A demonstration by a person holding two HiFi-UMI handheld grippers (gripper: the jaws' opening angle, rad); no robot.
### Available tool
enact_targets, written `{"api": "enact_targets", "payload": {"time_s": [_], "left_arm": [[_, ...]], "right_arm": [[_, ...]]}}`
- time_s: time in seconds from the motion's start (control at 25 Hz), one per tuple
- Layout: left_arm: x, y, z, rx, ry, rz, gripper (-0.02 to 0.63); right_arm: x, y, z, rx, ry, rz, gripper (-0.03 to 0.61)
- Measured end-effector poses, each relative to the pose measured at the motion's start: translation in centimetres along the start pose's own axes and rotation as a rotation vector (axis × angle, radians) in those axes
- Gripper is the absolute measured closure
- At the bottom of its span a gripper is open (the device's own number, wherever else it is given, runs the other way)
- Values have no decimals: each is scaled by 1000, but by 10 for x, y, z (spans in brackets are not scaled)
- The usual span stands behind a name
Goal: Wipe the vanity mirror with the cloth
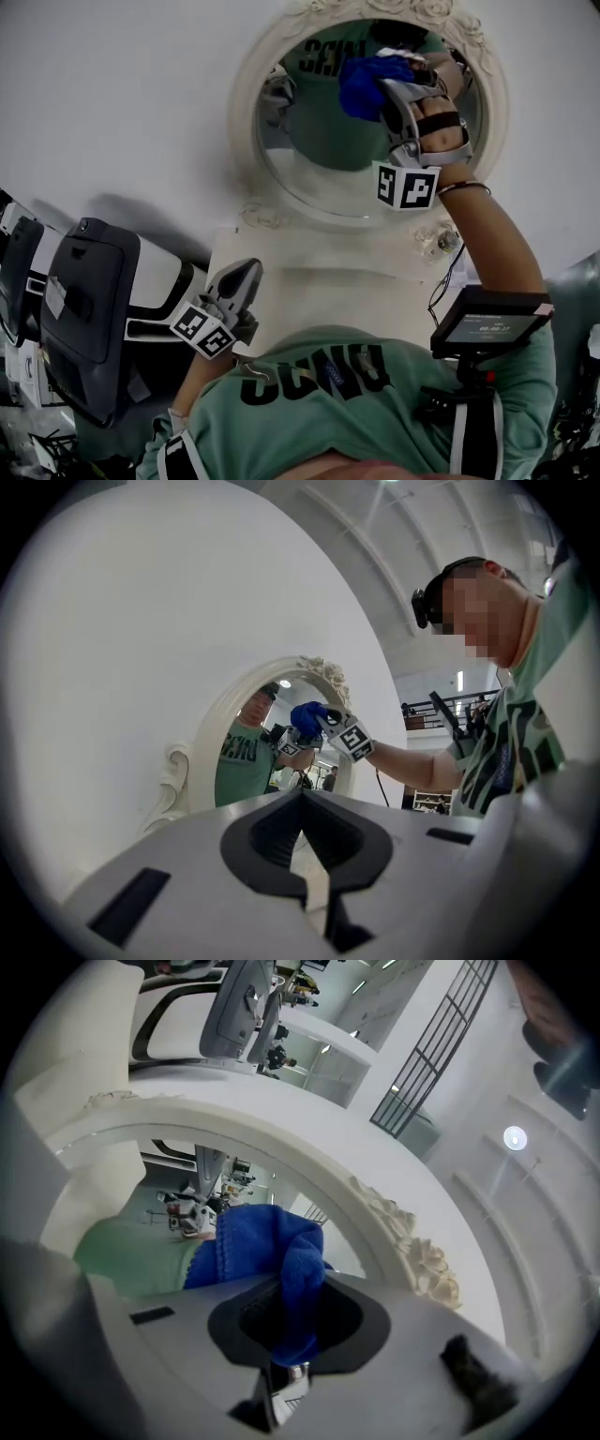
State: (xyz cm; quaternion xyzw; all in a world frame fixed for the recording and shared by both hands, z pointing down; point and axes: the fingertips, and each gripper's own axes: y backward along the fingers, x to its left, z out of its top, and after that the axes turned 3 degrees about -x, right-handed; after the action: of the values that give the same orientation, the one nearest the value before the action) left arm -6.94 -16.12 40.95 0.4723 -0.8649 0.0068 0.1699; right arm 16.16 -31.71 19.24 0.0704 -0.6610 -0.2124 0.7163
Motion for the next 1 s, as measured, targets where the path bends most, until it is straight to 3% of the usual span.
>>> {"api": "enact_targets", "payload": {"time_s": [0.36, 0.56, 0.64, 0.84, 1.0], "left_arm": [[16, -9, -65, 143, 84, 18, 604], [33, 12, -111, 253, 144, 80, 604], [43, 17, -121, 274, 141, 102, 604], [49, 27, -132, 291, 141, 127, 604], [32, 27, -116, 265, 132, 95, 604]], "right_arm": [[196, 71, 34, -44, -97, 186, 531], [349, 141, 67, -83, -139, 437, 531], [392, 158, 71, -94, -151, 498, 531], [407, 164, 66, -77, -205, 528, 532], [400, 168, 76, -66, -181, 642, 531]]}}
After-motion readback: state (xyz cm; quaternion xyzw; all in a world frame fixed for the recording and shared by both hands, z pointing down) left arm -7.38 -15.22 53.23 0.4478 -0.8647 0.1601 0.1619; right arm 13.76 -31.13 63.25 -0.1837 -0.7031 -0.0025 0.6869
